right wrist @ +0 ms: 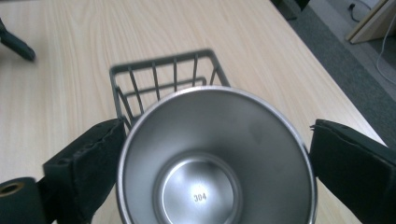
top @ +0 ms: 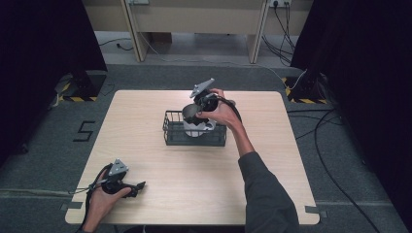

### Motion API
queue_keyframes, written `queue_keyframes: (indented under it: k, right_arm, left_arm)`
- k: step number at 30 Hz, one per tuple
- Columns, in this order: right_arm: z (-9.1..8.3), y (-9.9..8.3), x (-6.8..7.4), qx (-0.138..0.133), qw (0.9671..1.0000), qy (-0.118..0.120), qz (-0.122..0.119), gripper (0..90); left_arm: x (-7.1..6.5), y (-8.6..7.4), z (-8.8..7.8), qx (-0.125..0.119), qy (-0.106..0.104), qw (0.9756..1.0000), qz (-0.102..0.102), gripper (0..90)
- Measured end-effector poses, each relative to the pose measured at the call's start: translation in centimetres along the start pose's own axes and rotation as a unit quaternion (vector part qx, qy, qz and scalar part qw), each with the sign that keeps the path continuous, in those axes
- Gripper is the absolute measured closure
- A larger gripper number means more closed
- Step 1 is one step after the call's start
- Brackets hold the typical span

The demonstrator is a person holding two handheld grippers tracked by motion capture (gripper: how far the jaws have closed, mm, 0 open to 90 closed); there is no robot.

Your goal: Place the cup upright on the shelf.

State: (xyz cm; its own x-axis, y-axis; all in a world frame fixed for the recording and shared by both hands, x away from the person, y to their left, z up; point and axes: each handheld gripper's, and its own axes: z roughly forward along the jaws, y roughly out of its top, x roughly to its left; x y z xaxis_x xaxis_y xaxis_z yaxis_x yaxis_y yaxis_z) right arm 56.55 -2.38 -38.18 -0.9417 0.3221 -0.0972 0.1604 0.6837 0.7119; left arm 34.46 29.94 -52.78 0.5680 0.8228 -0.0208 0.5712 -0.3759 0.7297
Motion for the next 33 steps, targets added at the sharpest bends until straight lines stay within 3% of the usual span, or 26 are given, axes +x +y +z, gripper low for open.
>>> queue_keyframes:
  k: [9,11,13,14,16,18,20,22,24,27,33]
  right_arm:
    - [-0.3,0.1,0.4,-0.006,0.9999,-0.010,0.001,7.6]
    - [-0.7,0.4,0.4,-0.030,0.9995,0.008,0.004,23.2]
    - [-0.9,0.8,0.7,-0.032,0.9995,0.005,-0.005,10.8]
    - [-1.2,1.2,1.0,-0.035,0.9993,0.005,-0.006,17.3]
    - [-1.3,1.3,1.0,-0.036,0.9993,0.002,-0.005,20.7]
    - [-1.4,1.4,1.1,-0.035,0.9994,-0.001,-0.008,12.2]
    - [-1.6,1.4,1.2,-0.037,0.9993,-0.002,-0.005,19.1]
    - [-1.9,1.4,1.4,-0.039,0.9992,-0.003,-0.006,13.6]
    - [-2.3,1.4,1.7,-0.047,0.9989,-0.001,-0.003,17.2]
    - [-2.8,1.5,2.1,-0.052,0.9986,-0.004,-0.008,16.1]
    - [-4.2,1.0,3.2,-0.072,0.9974,-0.011,0.002,15.8]
  left_arm:
    - [0.0,0.0,0.0,0.000,0.000,1.0000,0.000,0.0]
    - [0.0,0.0,0.0,0.000,0.000,1.0000,0.000,0.0]
    - [0.0,0.0,0.0,0.000,0.000,1.0000,0.000,0.0]
    - [0.0,0.0,0.0,0.000,0.000,1.0000,0.000,0.0]
    - [0.0,0.0,0.0,0.000,0.000,1.0000,-0.001,0.0]
    - [0.0,0.0,0.0,0.000,0.000,1.0000,-0.001,0.0]
    - [0.0,0.0,0.0,0.000,0.001,1.0000,-0.001,0.0]
    - [0.0,0.0,0.0,0.000,0.001,1.0000,-0.001,0.0]
    - [0.0,0.0,0.0,0.000,0.001,1.0000,-0.001,0.0]
    - [0.0,0.0,0.0,0.000,0.001,1.0000,-0.001,0.0]
    - [0.0,0.0,0.0,0.000,0.001,1.0000,-0.001,0.0]
